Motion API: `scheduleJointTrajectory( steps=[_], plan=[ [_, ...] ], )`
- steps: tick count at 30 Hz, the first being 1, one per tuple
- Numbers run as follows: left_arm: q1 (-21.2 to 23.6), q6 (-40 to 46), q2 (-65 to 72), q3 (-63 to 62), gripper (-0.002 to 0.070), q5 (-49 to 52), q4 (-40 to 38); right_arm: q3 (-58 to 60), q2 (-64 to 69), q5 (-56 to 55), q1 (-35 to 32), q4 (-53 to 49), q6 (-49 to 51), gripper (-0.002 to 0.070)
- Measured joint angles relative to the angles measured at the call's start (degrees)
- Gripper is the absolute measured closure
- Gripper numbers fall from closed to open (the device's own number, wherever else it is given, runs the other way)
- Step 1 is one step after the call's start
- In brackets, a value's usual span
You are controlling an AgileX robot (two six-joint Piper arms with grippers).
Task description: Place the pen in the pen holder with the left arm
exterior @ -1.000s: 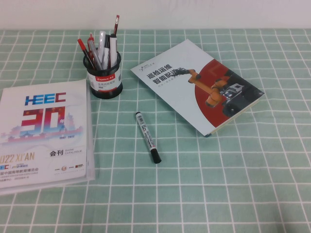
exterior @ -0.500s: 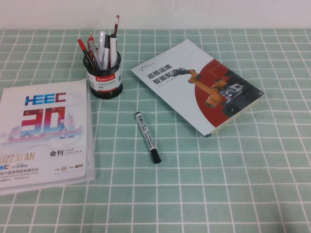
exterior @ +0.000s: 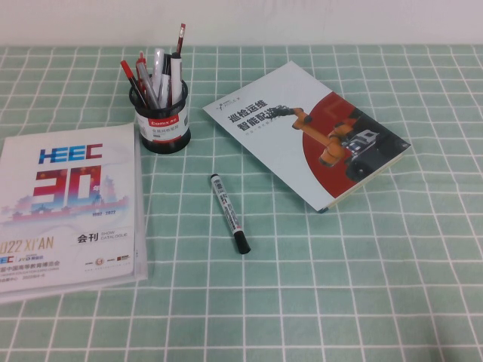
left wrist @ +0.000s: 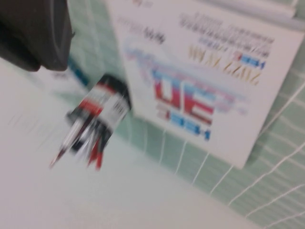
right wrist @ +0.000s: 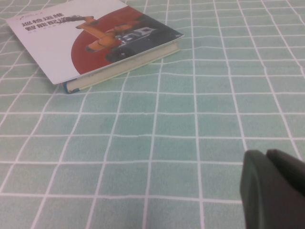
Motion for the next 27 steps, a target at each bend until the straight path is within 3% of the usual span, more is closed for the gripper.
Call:
scheduleJointTrajectory(
  steps=[14,21,27],
  plan=[
    [0.0,-4.8,0.0,0.0,0.0675,-5.2,-6.7,0.0,0.0,0.0,0.0,0.0,0.0,0.0696],
    [0.0,-5.1,6.0,-9.8,0.0675,8.9,-7.1,0.0,0.0,0.0,0.0,0.0,0.0,0.0696],
    [0.0,2.3,19.5,-22.8,0.0675,23.5,-7.1,0.0,0.0,0.0,0.0,0.0,0.0,0.0696]
  ],
)
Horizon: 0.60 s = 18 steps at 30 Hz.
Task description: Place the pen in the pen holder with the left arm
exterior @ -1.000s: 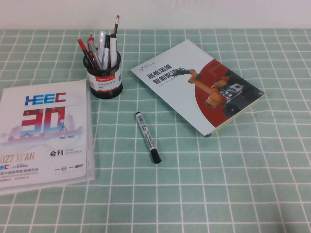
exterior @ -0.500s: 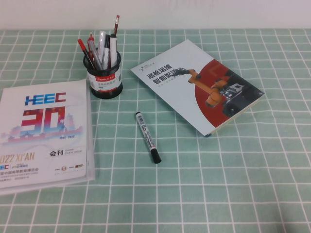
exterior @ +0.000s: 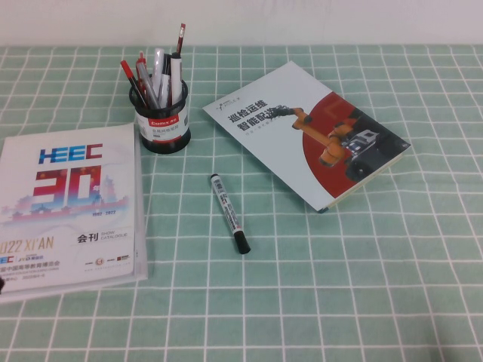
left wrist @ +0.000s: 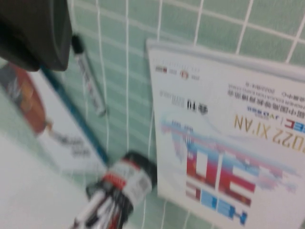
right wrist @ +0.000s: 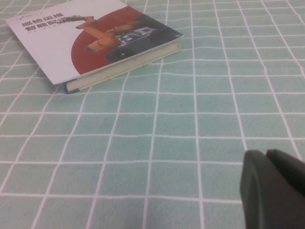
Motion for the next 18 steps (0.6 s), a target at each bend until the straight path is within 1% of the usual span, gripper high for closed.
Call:
scheduleJointTrajectory(
  steps=[5,7,10,15,18],
  plan=[
    [0.0,7.6,13.2,-11.6,0.0675,12.3,0.1,0.0,0.0,0.0,0.0,0.0,0.0,0.0696],
    [0.0,10.3,18.1,-15.3,0.0675,15.5,0.1,0.0,0.0,0.0,0.0,0.0,0.0,0.0696],
    [0.0,14.0,25.3,-20.0,0.0675,18.5,-0.8,0.0,0.0,0.0,0.0,0.0,0.0,0.0696],
    [-0.3,17.9,37.2,-26.5,0.0675,20.3,-2.8,0.0,0.0,0.0,0.0,0.0,0.0,0.0696],
    [-2.0,18.5,43.8,-30.0,0.0675,20.8,-2.8,0.0,0.0,0.0,0.0,0.0,0.0,0.0696]
  ],
)
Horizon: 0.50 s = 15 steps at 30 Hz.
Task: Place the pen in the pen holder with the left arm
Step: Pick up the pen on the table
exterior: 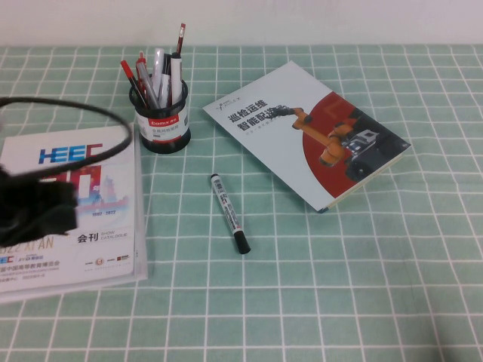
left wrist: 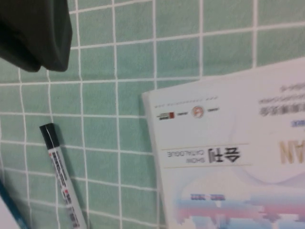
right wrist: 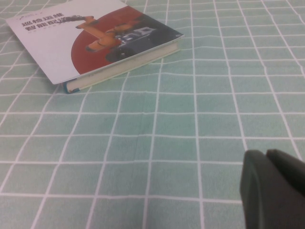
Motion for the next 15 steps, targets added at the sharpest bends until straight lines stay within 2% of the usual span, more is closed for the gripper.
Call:
scheduleJointTrajectory(
  steps=[6,15],
  plan=[
    [-10.3,-2.7,12.4,-7.4,0.0675,-0.5,3.2,0.0,0.0,0.0,0.0,0.0,0.0,0.0696],
    [-26.5,-14.8,31.1,-22.7,0.0675,2.3,16.1,0.0,0.0,0.0,0.0,0.0,0.0,0.0696]
  ],
)
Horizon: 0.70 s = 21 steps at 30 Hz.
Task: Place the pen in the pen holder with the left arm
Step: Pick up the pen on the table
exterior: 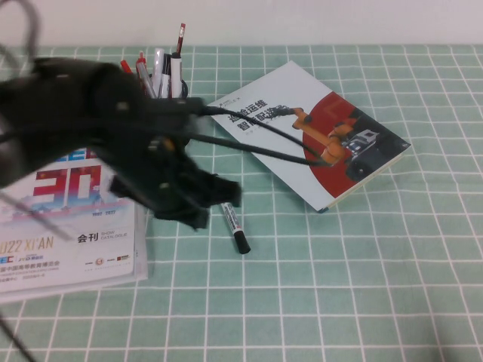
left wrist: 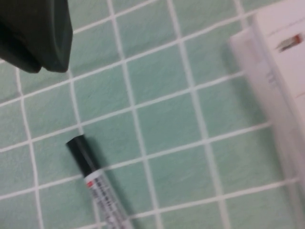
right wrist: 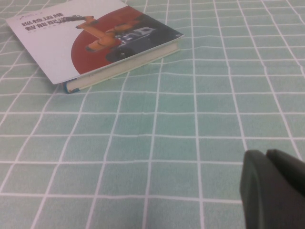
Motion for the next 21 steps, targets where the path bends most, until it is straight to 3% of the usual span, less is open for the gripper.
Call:
scheduleJointTrajectory(
  steps=[9,16,21],
  plan=[
    [-9.6,-7.7,15.3,-19.2,0.0675,6.9,6.4,0.0,0.0,0.0,0.0,0.0,0.0,0.0696],
    [-10.7,-8.5,24.0,-32.5,0.0675,13.0,7.4,0.0,0.0,0.0,0.0,0.0,0.0,0.0696],
    [-10.7,-3.4,26.7,-35.4,0.0641,12.7,7.8,0.0,0.0,0.0,0.0,0.0,0.0,0.0696]
  ],
)
